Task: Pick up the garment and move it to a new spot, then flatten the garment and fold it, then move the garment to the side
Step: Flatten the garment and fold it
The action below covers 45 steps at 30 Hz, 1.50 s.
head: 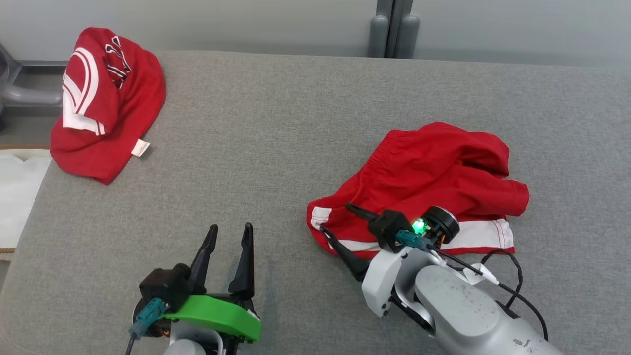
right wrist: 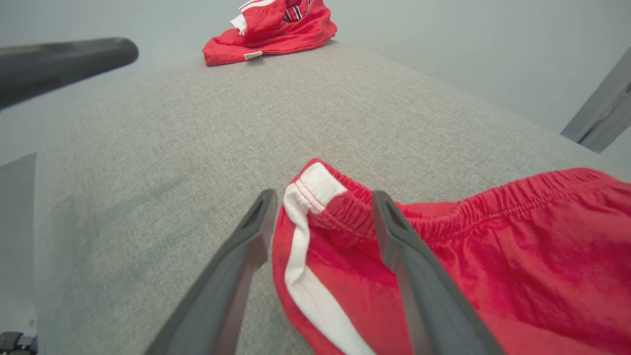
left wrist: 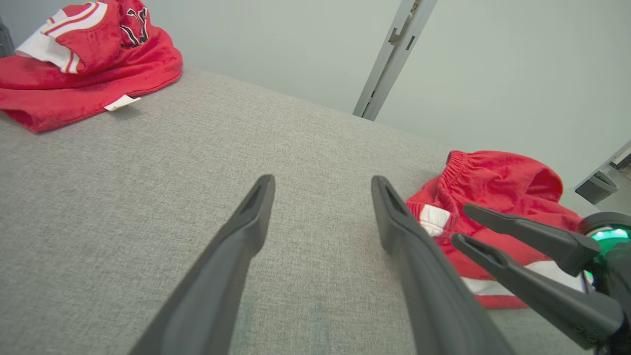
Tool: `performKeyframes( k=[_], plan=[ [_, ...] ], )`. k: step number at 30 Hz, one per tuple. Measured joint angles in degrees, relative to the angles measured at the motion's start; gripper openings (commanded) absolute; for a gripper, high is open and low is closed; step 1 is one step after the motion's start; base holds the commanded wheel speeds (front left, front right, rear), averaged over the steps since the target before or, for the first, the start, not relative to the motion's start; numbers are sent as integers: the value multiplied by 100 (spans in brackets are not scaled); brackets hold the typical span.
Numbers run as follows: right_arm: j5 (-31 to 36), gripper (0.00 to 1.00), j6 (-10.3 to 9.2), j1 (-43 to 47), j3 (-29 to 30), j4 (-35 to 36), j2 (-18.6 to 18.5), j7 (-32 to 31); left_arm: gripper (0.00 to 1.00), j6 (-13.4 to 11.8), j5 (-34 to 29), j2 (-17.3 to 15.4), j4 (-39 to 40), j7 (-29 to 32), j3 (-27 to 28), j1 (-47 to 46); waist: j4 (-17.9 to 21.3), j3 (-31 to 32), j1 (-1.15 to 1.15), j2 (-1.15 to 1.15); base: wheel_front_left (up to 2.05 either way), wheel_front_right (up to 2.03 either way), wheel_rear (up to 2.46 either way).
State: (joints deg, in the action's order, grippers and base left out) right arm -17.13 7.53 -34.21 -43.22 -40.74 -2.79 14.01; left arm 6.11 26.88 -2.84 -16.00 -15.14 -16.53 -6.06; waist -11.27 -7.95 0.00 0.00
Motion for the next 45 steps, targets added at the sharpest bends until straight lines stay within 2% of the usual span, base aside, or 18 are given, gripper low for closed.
performKeyframes(
  k=[7,14,25,34,45],
  plan=[
    [264,100,0,310,1055,205,0,97,100,44,-279,1,-75,0,-71,-185,262,95,0,0,0,0,0],
    [731,100,0,983,2584,1124,0,100,100,89,-377,1,-163,0,-75,-222,527,285,0,0,0,0,0],
    [899,100,0,2278,4110,2124,-1,100,100,91,-227,3,-134,0,62,228,742,731,0,0,0,0,0],
    [692,100,-1,2730,4498,2446,-4,100,100,-4,-258,2,-74,0,305,586,855,857,0,0,0,0,0],
    [580,100,0,2893,4491,2450,0,100,100,-32,-283,2,62,0,471,783,891,895,0,0,0,0,0]
  ],
)
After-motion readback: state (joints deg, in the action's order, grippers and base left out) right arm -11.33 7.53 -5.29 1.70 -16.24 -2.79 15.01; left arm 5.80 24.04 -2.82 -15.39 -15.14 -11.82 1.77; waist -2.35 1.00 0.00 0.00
